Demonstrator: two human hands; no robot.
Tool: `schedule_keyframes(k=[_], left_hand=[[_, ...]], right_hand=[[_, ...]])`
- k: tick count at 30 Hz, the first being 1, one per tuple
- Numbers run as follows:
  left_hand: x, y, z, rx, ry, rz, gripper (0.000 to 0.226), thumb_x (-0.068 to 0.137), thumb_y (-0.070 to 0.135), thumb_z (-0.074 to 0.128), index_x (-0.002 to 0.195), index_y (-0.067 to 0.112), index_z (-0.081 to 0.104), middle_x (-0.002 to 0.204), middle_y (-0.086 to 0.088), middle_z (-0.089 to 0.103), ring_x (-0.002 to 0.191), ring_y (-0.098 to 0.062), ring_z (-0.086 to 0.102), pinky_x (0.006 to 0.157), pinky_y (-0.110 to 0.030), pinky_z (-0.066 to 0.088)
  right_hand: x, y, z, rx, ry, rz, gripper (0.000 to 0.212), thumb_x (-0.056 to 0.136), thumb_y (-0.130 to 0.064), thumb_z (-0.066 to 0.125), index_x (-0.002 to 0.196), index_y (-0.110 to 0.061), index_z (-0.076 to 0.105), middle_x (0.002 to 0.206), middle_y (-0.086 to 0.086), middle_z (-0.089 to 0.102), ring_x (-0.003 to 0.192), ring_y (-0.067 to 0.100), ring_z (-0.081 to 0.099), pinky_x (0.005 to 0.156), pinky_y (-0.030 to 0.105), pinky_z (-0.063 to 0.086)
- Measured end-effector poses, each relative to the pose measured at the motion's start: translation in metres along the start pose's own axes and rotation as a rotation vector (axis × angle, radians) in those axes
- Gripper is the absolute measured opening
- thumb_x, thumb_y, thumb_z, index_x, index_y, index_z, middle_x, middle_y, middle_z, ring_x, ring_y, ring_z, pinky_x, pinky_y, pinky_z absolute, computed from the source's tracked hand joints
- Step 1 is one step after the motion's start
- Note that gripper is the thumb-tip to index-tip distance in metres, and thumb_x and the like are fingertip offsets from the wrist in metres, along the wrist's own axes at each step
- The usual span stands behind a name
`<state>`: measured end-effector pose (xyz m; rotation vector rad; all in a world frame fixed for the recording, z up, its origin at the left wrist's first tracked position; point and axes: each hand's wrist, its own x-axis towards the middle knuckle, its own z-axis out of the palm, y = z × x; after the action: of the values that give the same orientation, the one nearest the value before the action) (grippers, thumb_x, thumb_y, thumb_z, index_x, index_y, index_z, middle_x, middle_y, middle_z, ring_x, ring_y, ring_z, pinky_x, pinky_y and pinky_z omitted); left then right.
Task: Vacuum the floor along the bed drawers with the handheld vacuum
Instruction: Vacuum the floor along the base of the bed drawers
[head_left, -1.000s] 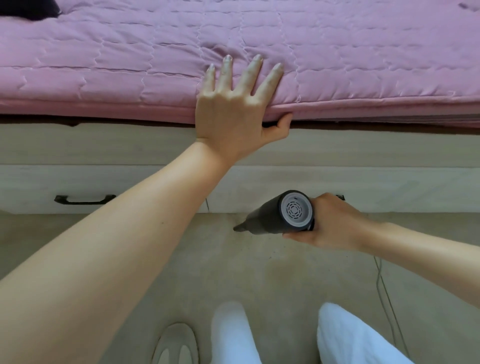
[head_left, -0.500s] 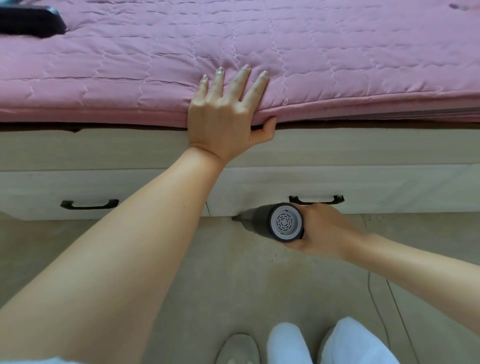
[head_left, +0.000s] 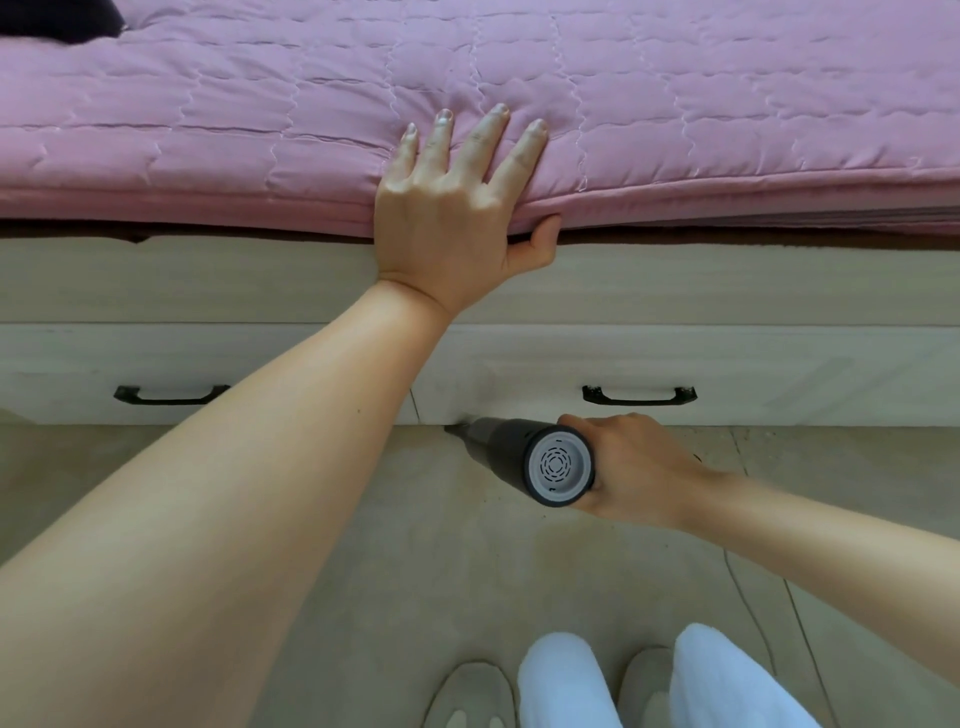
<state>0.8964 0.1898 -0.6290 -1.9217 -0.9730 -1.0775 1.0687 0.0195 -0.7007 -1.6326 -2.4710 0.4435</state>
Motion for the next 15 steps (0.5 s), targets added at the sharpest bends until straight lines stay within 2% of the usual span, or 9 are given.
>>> schedule_keyframes(k=[5, 9, 12, 15], left_hand=[[-0.001, 0.0, -0.001, -0.005, 0.0, 0.003, 0.056, 0.089, 0.056, 0.048, 0.126, 0.021, 0.072, 0.124, -0.009, 0.071, 0.106, -0.043, 0.07, 0.088, -0.055, 0.056], [0.0, 0.001, -0.002, -0.026, 0.017, -0.005, 0.061, 0.095, 0.057, 0.033, 0.125, 0.022, 0.073, 0.123, -0.009, 0.071, 0.105, -0.043, 0.07, 0.088, -0.055, 0.056], [-0.001, 0.002, -0.001, -0.023, 0.02, -0.004, 0.06, 0.095, 0.057, 0.034, 0.126, 0.022, 0.073, 0.124, -0.009, 0.071, 0.105, -0.043, 0.07, 0.088, -0.055, 0.056], [-0.002, 0.001, -0.001, -0.018, 0.009, -0.007, 0.06, 0.094, 0.056, 0.035, 0.127, 0.022, 0.072, 0.124, -0.009, 0.071, 0.106, -0.043, 0.07, 0.089, -0.055, 0.056]], right_hand=[[0.0, 0.003, -0.002, -0.041, -0.016, -0.026, 0.045, 0.076, -0.054, 0.062, 0.103, -0.019, 0.055, 0.086, -0.004, 0.068, 0.071, 0.024, 0.063, 0.059, 0.026, 0.033], [-0.009, 0.016, -0.012, -0.028, -0.016, 0.038, 0.045, 0.076, -0.047, 0.068, 0.111, -0.021, 0.057, 0.094, -0.005, 0.07, 0.08, 0.021, 0.065, 0.063, 0.03, 0.047], [-0.016, 0.026, -0.018, 0.011, 0.017, 0.07, 0.049, 0.074, -0.047, 0.07, 0.116, -0.025, 0.058, 0.098, -0.007, 0.071, 0.084, 0.02, 0.066, 0.067, 0.035, 0.053], [-0.019, 0.031, -0.019, 0.057, 0.026, 0.137, 0.044, 0.074, -0.049, 0.072, 0.11, -0.027, 0.06, 0.087, -0.011, 0.07, 0.076, 0.014, 0.066, 0.063, 0.031, 0.053]])
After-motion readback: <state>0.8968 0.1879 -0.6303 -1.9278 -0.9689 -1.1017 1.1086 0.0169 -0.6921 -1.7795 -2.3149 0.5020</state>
